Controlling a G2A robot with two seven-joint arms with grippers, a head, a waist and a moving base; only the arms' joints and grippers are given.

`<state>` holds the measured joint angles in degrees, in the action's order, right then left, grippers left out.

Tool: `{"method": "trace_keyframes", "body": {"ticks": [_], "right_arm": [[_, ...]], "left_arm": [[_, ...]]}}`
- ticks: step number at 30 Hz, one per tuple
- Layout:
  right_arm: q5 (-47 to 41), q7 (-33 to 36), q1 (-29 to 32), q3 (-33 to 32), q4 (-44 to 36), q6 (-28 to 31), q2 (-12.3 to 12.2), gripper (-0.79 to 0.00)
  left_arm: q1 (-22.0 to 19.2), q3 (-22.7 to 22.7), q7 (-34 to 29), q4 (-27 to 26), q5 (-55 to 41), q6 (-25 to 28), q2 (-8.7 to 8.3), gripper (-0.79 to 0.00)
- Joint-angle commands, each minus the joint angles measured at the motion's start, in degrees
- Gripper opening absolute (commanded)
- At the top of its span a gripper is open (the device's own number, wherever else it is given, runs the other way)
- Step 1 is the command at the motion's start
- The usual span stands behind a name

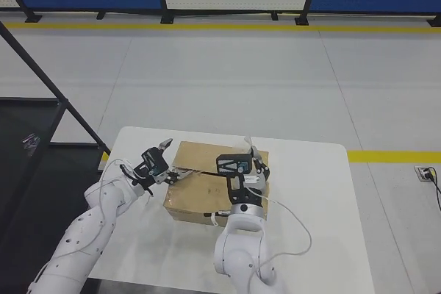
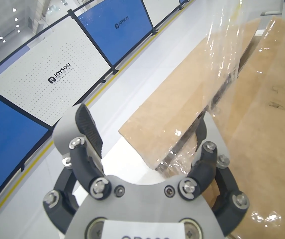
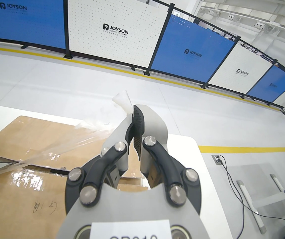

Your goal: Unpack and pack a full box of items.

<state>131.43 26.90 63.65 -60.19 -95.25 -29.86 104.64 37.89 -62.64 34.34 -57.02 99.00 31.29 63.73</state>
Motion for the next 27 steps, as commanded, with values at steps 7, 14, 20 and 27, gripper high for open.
{"method": "trace_keyframes", "body": {"ticks": [7,14,20,27], "right_arm": [[0.9,3.97,-0.88,-1.16,1.56,1.44,0.24,-0.785],[2.33,8.58,-1.47,-2.48,3.42,2.99,0.43,-0.785],[3.03,9.97,-0.88,-3.41,2.98,3.44,0.41,-0.785],[1.35,6.3,-0.1,-2.42,0.57,0.32,0.3,-0.785]], "left_arm": [[-0.15,1.25,0.0,-0.24,0.38,-1.25,0.38,0.0],[0.06,1.55,-0.29,-0.9,0.98,-1.99,0.42,0.0],[0.54,1.55,-0.49,-2.29,1.34,-2.47,0.36,0.0],[1.47,-0.13,0.29,-3.14,0.64,-3.51,-0.07,0.0]]}}
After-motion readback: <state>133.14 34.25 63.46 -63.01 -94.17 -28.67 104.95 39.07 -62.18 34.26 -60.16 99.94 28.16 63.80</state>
